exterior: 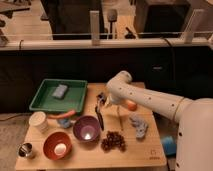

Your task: Place fork in table surface

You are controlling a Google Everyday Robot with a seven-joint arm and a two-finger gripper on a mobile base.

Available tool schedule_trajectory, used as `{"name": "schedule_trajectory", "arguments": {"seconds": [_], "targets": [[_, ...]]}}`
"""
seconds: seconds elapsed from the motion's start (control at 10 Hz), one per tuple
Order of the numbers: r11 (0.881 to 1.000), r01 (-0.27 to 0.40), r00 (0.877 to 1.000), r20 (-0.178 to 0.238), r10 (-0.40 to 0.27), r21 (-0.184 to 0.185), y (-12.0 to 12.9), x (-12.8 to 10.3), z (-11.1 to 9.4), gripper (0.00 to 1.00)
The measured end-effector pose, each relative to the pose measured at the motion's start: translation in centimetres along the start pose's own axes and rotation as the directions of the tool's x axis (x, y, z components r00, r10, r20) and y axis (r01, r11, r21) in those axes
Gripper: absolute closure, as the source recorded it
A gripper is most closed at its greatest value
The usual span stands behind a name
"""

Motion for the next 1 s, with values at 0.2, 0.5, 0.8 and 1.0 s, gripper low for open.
{"name": "schedule_trajectory", "arguments": {"seconds": [0.2, 0.5, 0.8, 1.0], "targets": [[1.0, 0.0, 1.0, 0.0, 0.0, 0.0, 0.01, 0.0, 0.0, 0.2], [1.0, 0.0, 1.0, 0.0, 0.0, 0.0, 0.02, 0.0, 0.0, 0.2], [1.0, 0.0, 1.0, 0.0, 0.0, 0.0, 0.02, -0.01, 0.0, 0.2], [1.0, 0.0, 1.0, 0.0, 0.0, 0.0, 0.03, -0.01, 0.01, 0.2]]}}
